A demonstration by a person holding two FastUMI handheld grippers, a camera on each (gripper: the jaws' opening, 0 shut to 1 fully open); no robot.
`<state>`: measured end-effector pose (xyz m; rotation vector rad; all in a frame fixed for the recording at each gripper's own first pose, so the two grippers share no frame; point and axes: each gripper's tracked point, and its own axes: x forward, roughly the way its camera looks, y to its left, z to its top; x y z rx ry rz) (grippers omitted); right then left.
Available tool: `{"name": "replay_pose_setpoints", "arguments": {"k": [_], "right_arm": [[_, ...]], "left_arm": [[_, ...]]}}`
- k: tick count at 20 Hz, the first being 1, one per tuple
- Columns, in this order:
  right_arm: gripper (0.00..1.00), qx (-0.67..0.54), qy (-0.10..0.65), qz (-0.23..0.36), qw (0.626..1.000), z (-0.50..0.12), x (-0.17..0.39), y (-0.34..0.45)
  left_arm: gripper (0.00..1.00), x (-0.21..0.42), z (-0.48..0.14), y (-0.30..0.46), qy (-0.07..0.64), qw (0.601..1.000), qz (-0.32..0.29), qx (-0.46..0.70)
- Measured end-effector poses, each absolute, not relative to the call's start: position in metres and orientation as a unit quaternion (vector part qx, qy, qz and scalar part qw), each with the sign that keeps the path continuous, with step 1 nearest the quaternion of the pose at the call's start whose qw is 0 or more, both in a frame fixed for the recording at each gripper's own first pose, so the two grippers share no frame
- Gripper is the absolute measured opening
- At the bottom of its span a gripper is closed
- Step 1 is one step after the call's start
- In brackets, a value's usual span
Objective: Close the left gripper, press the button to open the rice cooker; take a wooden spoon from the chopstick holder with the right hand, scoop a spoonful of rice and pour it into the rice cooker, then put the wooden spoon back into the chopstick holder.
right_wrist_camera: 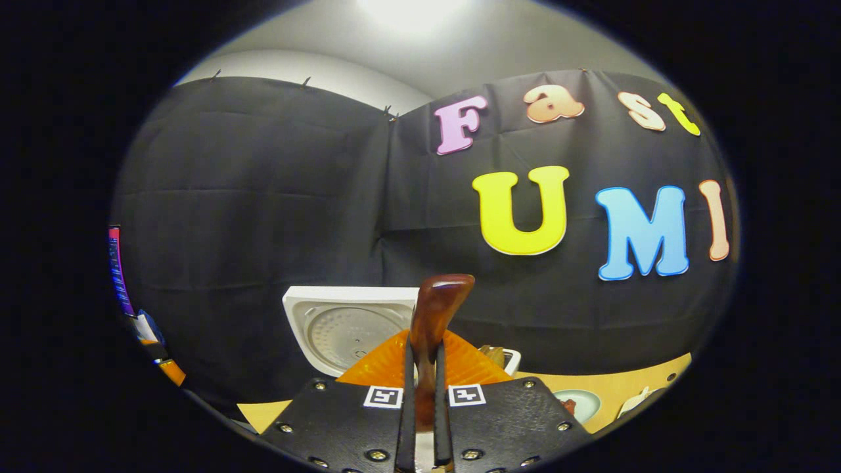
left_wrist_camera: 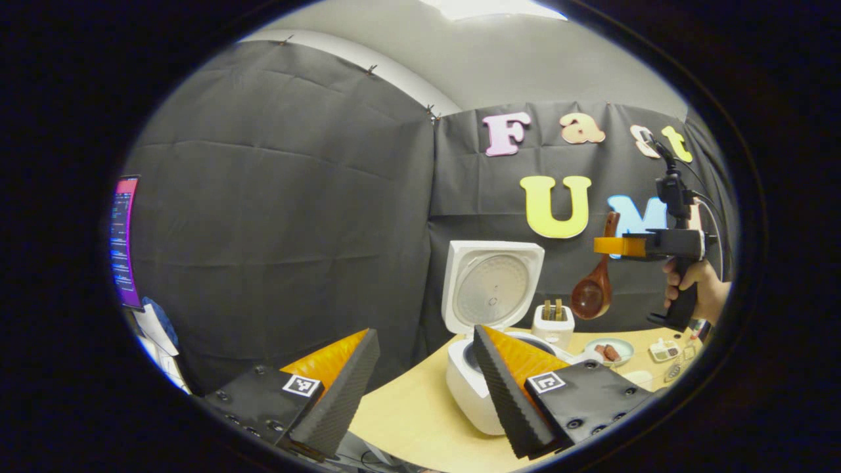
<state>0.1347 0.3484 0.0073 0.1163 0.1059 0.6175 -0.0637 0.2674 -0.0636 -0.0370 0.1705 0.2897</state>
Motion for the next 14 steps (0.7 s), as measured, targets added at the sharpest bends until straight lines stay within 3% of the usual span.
{"name": "replay_pose_setpoints", "arguments": {"k": [5, 6, 7, 14], "right_arm": [[0.11, 0.065, 0.058, 0.249, 0.965, 0.007, 0.137, 0.261], [0.16, 0.07, 0.061, 0.235, 0.967, 0.006, 0.139, 0.244], [0.11, 0.072, 0.064, 0.222, 0.97, 0.003, 0.139, 0.226], [0.11, 0.081, 0.084, 0.136, 0.984, -0.02, 0.141, 0.108]], "left_arm": [[0.99, -0.048, -0.05, 0.229, 0.076, 0.99, 0.119, -0.013], [0.95, -0.044, -0.048, 0.22, 0.074, 0.991, 0.113, -0.011], [1.0, -0.039, -0.046, 0.211, 0.073, 0.992, 0.107, -0.011], [1.0, -0.015, -0.037, 0.152, 0.067, 0.995, 0.069, -0.014]]}}
